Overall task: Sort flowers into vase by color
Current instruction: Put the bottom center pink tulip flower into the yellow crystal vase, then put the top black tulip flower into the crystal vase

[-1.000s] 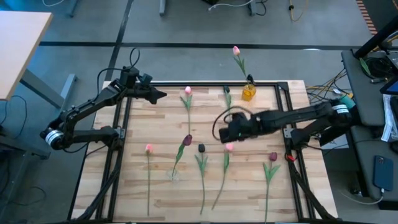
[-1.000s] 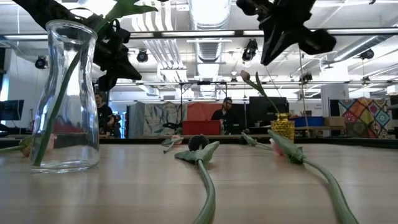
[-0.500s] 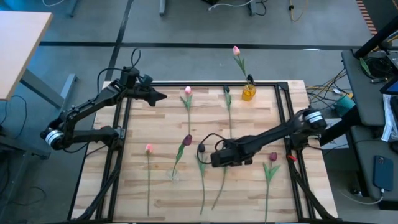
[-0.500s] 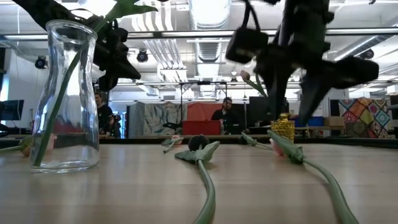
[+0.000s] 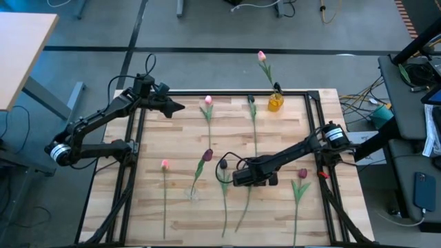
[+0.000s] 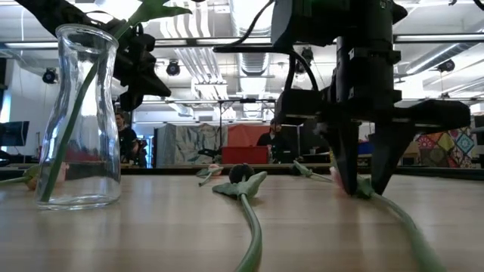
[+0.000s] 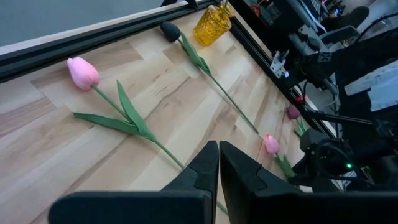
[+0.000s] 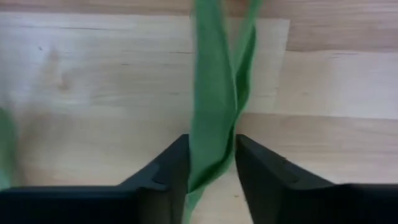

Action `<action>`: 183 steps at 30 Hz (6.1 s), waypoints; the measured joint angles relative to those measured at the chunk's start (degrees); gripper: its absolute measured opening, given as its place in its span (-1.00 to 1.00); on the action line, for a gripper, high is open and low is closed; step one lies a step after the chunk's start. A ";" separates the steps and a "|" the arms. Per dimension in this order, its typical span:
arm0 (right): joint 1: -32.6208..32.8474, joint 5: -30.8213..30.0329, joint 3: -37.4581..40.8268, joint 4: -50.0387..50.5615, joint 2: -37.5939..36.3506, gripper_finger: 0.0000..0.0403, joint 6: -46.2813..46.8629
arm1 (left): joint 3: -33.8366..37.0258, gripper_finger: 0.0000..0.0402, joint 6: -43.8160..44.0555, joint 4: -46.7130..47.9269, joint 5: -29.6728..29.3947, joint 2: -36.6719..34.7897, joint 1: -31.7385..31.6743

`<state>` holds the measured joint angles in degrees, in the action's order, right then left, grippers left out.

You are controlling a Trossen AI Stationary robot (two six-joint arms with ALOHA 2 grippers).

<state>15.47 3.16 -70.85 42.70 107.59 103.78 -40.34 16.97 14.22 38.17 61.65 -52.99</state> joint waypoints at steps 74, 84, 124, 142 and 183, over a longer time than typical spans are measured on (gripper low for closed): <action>-56.29 -30.15 18.97 -39.24 -37.29 -0.65 -105.30 | 0.07 -1.00 1.52 -5.30 -7.76 0.00 0.00; -56.23 -30.13 18.83 -34.19 -38.39 -0.20 -95.28 | 0.04 -1.00 1.53 -6.23 -7.78 0.00 0.01; -38.96 -18.64 4.52 -8.64 -11.11 0.05 -52.38 | 0.50 -1.00 0.48 -6.49 -7.65 0.00 0.02; -41.94 -20.14 2.64 -9.04 -0.23 -0.14 -51.89 | 0.52 -1.00 0.39 -6.49 -7.49 -0.01 0.01; 8.99 -54.20 -5.96 -70.23 -14.49 -0.94 -100.77 | 13.37 -1.00 -1.46 -14.53 -2.62 -12.15 0.02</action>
<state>24.46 -51.04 -76.81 -27.53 93.11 3.01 -26.96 15.51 -0.31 35.55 49.50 -52.97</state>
